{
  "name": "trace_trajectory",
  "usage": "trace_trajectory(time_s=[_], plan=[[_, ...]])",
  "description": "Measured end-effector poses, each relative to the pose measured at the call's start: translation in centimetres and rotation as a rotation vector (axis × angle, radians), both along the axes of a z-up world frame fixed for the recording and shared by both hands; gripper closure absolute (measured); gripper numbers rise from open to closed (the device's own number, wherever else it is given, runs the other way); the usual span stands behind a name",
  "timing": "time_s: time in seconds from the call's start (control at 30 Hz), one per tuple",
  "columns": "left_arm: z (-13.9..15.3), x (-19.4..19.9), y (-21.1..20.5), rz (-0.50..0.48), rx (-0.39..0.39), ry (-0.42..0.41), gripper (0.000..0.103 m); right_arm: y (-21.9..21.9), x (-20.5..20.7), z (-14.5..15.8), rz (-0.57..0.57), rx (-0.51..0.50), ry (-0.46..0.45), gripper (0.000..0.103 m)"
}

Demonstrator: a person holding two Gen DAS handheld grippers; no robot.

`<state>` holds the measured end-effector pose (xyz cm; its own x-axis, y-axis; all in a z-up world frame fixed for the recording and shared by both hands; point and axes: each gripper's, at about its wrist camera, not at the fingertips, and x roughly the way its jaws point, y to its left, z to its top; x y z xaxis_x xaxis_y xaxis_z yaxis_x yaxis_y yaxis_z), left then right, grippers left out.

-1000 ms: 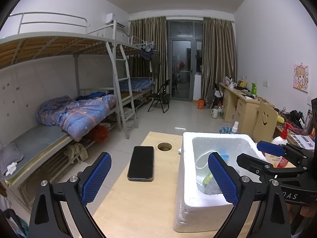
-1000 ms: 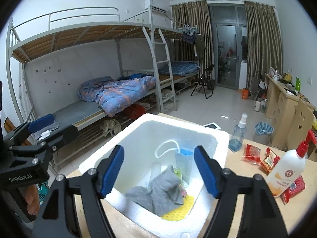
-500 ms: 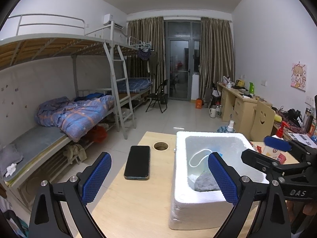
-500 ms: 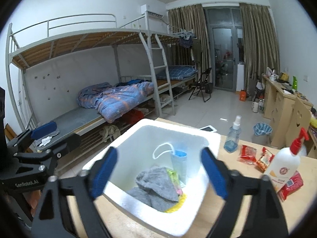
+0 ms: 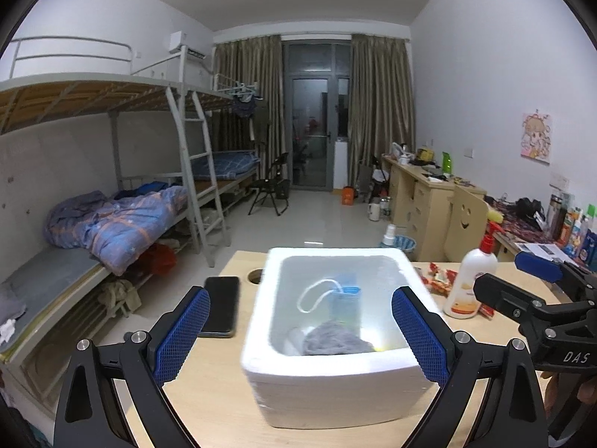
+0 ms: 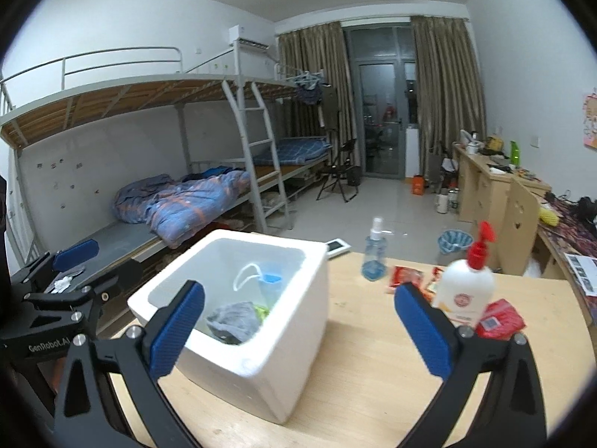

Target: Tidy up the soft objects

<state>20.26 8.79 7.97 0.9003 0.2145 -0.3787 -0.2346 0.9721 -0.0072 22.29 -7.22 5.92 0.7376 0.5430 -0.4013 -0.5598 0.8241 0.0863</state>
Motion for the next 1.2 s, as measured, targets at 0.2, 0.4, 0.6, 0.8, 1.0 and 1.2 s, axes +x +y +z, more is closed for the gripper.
trace_trajectory(time_s=[0.2, 0.4, 0.6, 0.8, 1.0, 1.2], plan=[[0.1, 0.2, -2.6, -0.047, 0.012, -0.006, 0.005, -2.3, -0.8, 0.1, -0.055, -0.006, -0.01, 0.0], [0.1, 0.3, -4.6, -0.086, 0.022, -0.015, 0.005, -4.0, -1.6, 0.2, -0.098, -0.008, -0.014, 0.0], [0.1, -0.1, -5.9, -0.092, 0.035, -0.03, 0.005, -5.7, -2.3, 0.2, -0.117, 0.001, -0.017, 0.0], [0.2, -0.6, -6.0, -0.107, 0.006, -0.034, 0.005, -6.2, -3.0, 0.3, -0.135, -0.011, -0.034, 0.0], [0.3, -0.6, -6.2, -0.144, -0.016, -0.01, 0.005, -6.5, -3.7, 0.3, -0.142, -0.01, -0.046, 0.0], [0.2, -0.9, -6.4, -0.142, -0.014, -0.016, 0.005, -6.7, -4.5, 0.7, -0.144, 0.002, -0.06, 0.0]])
